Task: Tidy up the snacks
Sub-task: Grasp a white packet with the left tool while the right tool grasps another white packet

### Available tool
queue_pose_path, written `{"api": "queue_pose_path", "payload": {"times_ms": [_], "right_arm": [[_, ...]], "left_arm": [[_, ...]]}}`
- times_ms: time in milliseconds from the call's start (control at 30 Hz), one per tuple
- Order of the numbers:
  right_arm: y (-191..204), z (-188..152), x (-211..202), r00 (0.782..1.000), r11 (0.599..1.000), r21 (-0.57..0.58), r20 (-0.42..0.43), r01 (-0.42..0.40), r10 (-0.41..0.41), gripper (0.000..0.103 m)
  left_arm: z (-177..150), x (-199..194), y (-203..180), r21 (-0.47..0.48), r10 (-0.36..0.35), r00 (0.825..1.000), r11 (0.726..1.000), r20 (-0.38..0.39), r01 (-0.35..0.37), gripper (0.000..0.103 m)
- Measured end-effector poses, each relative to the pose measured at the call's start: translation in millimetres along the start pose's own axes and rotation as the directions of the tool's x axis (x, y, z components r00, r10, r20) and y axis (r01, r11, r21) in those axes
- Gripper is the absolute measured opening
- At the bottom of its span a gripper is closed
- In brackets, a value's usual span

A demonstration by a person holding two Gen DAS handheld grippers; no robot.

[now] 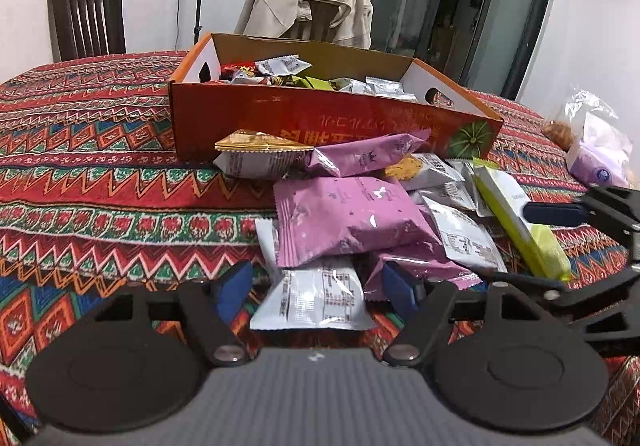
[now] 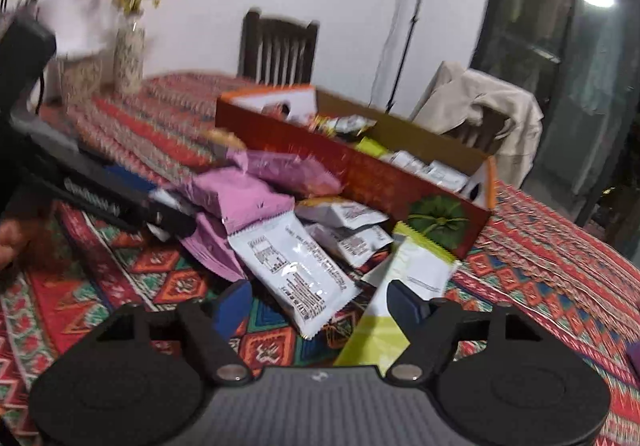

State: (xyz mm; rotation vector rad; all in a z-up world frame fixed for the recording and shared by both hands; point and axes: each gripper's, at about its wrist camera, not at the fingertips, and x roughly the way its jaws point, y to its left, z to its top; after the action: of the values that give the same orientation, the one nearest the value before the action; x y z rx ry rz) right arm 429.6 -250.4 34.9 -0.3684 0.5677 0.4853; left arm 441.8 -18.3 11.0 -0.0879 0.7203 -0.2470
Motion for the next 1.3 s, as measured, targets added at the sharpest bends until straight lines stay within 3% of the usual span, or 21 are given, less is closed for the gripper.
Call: {"api": "queue_pose_path", "payload": {"times_ms": [67,200,300,467,600,733,800,900,1100,1167,1233,1300], "right_arm": [[0.9,5.3,13.1,1.0,0.999,-0.038,-0.028,-0.011,0.01,0.072],[-6.5,20.0,34.4,0.997,0.995,-0.076,-0.053,-0.061,0.057,0.071],[-14.0,26.1,48.8,0.987,0.988,-0.046,-0.075,-0.147,0.143,0.061],[-24.0,23.1,58.0,0.978,0.982,0.027,-0.089,-0.185,0.187,0.059],[-19.4,16.0,47.7,0.977,0.981,0.061,-0.095,-0.186,0.191,0.052],[-7.0,-0.3,25.4,0.981,0.98,0.102,-0.076,-0.17,0.178,0.052],[0.4,-10.6,10.0,0.983,0.979,0.127,-0.071,-0.159,0.168,0.052],[9.7,-24.8,-12.4,0.986,0.979,0.149,-0.065,-0.143,0.154,0.052],[25.1,-48.9,-54.8,0.99,0.984,0.15,-0.084,-0.098,0.111,0.052],[28.3,-56.0,-66.5,0.991,0.983,0.157,-0.085,-0.091,0.105,0.052],[30.2,-63.0,-75.3,0.991,0.98,0.176,-0.079,-0.089,0.104,0.052],[30.5,-65.7,-78.7,0.992,0.978,0.189,-0.07,-0.088,0.102,0.052]], "left_arm": [[-0.4,0.9,3.0,0.005,-0.013,1.0,1.0,0.011,0.013,0.072],[-3.3,-2.4,7.5,0.002,-0.049,0.999,0.999,0.023,0.049,0.059],[-4.1,-7.4,17.0,-0.036,-0.077,0.997,0.996,0.019,0.077,0.054],[-5.5,-11.1,28.8,-0.098,-0.103,0.994,0.99,0.031,0.106,0.052],[-8.4,-11.8,23.2,-0.091,-0.077,0.996,0.993,0.049,0.081,0.051],[-10.8,-15.0,27.7,-0.114,-0.058,0.997,0.991,0.052,0.063,0.033],[-13.0,-20.1,31.9,-0.15,-0.067,0.997,0.986,0.037,0.072,0.03],[-24.5,-39.5,28.5,-0.132,-0.062,0.998,0.989,0.009,0.062,0.029],[-68.3,-97.9,10.2,-0.059,-0.046,0.999,0.997,-0.002,0.046,0.03],[-75.4,-112.0,5.4,-0.059,-0.02,0.999,0.998,0.025,0.022,0.037],[-75.0,-114.4,3.1,-0.08,-0.027,0.998,0.996,0.049,0.031,0.062],[-71.7,-107.1,-3.8,-0.084,-0.013,0.998,0.996,0.055,0.018,0.066]]}}
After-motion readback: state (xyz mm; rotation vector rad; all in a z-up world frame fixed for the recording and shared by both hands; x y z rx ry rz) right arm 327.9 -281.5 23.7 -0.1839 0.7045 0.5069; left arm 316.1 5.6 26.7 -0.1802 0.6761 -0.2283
